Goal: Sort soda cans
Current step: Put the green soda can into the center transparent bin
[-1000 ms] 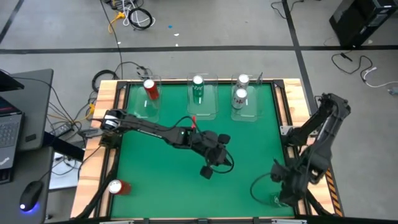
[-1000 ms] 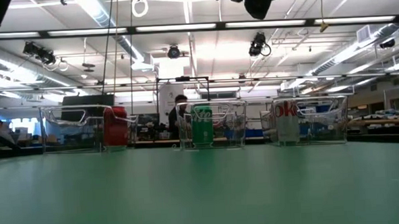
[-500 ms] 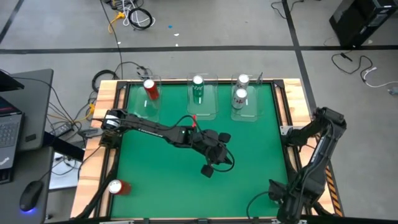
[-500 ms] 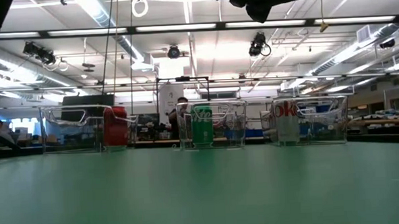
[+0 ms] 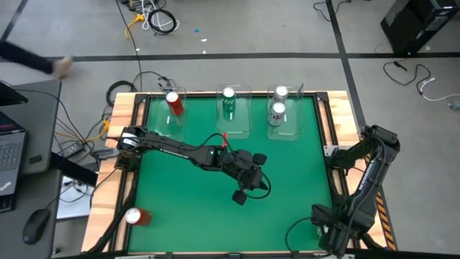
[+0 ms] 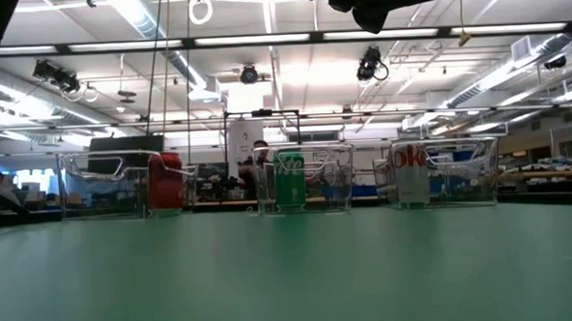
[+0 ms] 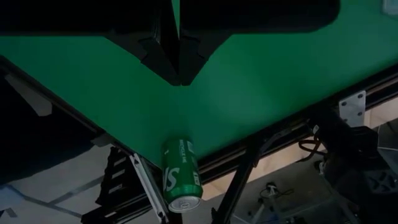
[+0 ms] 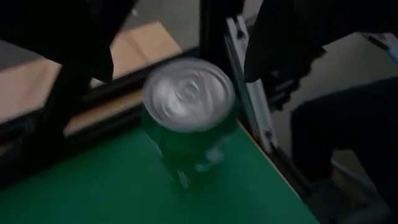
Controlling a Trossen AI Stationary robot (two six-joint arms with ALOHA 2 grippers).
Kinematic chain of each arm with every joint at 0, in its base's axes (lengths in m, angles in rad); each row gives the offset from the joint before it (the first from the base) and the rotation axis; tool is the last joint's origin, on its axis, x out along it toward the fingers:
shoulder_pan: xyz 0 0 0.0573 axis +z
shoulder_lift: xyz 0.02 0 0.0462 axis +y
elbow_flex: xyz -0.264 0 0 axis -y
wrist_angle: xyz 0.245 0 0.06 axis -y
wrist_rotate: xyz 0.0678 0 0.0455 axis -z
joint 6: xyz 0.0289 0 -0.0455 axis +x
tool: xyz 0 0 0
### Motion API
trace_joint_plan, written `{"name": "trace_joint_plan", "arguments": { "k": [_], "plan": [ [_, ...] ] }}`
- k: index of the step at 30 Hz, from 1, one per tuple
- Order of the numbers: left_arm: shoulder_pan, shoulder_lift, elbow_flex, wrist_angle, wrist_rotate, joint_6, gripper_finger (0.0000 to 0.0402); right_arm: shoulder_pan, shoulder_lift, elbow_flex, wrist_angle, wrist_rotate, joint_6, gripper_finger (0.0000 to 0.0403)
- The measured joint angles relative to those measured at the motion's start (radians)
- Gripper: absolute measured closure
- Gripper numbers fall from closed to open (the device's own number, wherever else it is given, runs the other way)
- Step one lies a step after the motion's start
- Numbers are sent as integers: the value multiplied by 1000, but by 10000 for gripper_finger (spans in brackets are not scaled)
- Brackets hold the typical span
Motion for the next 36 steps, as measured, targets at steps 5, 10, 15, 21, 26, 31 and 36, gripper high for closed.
{"name": "trace_joint_plan", "arguments": {
  "k": [5, 10, 15, 21, 26, 31, 36],
  "plan": [
    [0, 0, 0, 0, 0, -1, 401, 4, 0, -3, 6, 80, 1, 25],
    [-1, 0, 0, -17, 0, -3, 400, 13, 0, -50, 50, 80, 1, 11],
    [-1, 0, 0, -28, 0, -5, 400, 18, 0, -98, 113, 78, 0, 4],
    [-1, 0, 0, -27, 0, -13, 400, 43, 0, -162, 171, 79, -7, 6],
    [-1, 0, 0, -27, 0, -25, 400, 62, 0, -231, 271, 78, -7, 6],
    [-1, 0, 0, -27, 0, -31, 400, 72, 0, -291, 368, 73, -7, 27],
    [-1, 0, 0, -27, -2, -47, 400, 71, 0, -305, 369, 72, -25, 99]
  ]
}}
